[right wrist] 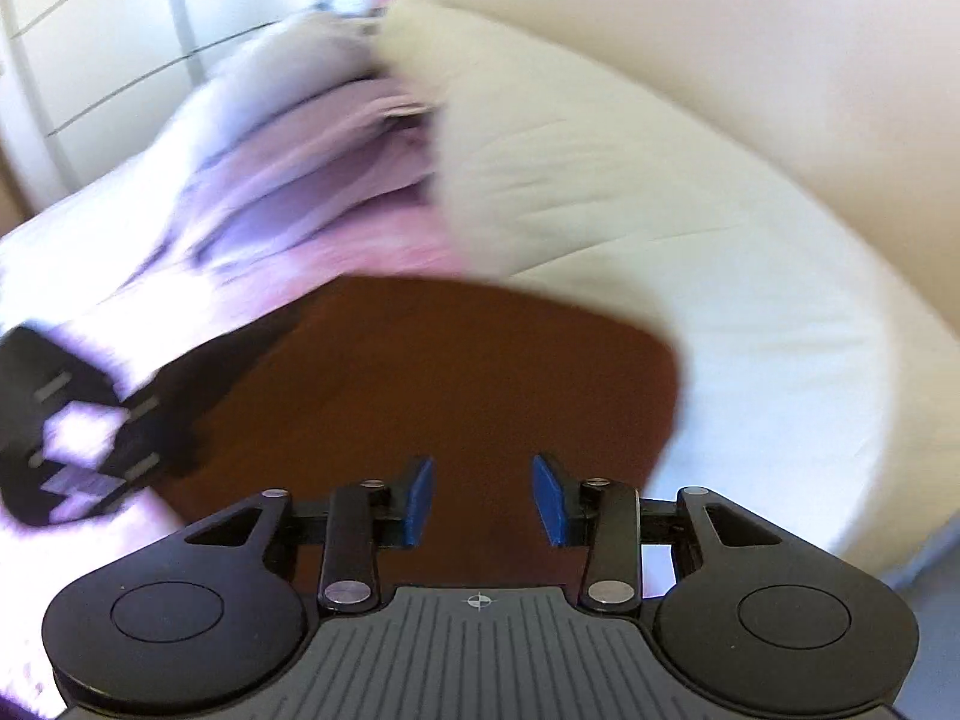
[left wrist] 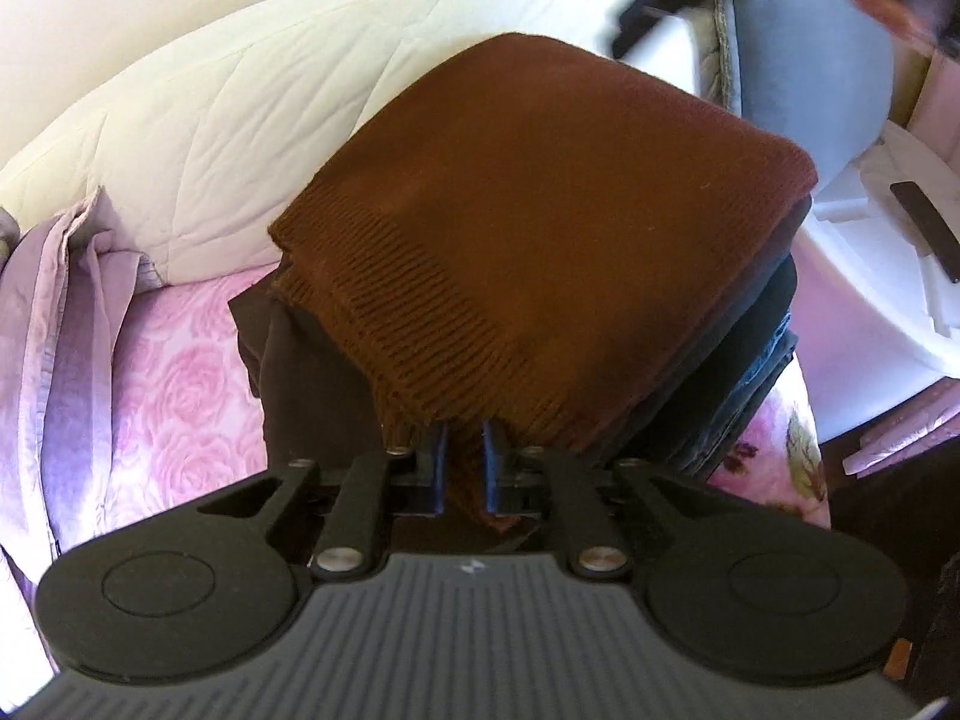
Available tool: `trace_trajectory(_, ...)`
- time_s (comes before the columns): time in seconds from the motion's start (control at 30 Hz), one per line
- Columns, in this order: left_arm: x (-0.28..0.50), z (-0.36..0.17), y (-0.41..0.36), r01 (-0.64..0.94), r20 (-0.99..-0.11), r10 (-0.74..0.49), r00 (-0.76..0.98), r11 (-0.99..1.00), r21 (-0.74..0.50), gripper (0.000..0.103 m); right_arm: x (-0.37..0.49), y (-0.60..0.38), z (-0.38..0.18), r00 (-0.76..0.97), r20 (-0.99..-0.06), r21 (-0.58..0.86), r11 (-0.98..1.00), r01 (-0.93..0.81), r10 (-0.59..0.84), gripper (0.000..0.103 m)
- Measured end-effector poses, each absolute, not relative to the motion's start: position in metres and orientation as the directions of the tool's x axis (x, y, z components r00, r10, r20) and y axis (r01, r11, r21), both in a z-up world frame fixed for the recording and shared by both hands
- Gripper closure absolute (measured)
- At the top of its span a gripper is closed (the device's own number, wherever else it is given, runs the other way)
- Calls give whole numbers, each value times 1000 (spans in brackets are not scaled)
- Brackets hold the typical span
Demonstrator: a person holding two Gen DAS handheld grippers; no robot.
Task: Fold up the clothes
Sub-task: 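Open both grippers and withdraw them from the cardigan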
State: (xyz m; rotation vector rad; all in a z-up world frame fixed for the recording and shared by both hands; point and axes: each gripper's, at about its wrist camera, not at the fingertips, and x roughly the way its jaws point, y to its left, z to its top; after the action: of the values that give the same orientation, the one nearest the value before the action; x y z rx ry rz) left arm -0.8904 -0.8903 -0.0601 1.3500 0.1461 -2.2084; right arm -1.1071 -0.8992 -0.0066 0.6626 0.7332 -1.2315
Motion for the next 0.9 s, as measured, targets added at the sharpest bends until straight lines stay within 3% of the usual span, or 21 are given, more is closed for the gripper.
trace_trajectory(0.13,-894,-63,-886,506,-865,-395,-311,-839,201,101,-1135,-962,-37,92,-800,17,132,991,-593,63)
trace_trajectory(0.3,-901,-68,-882,484,-874,-412,-260,-838,251,103,-1155,-1007,-86,161,-840,138,84,987,-518,63)
trace_trajectory(0.4,-906,-67,-908,519,-873,-406,-269,-825,223,103,-1160,-1013,-83,187,-846,158,100,982,-500,63)
trace_trajectory(0.53,-913,-65,-951,575,-871,-395,-293,-800,169,81,-1172,-1008,-72,219,-842,189,110,976,-493,63)
trace_trajectory(0.73,-923,-61,-1015,652,-864,-381,-329,-754,85,81,-1154,-980,-39,200,-794,145,141,979,-575,63)
trace_trajectory(0.9,-936,-83,-1057,706,-880,-351,-318,-708,27,82,-1134,-932,-30,293,-789,203,221,954,-541,62)
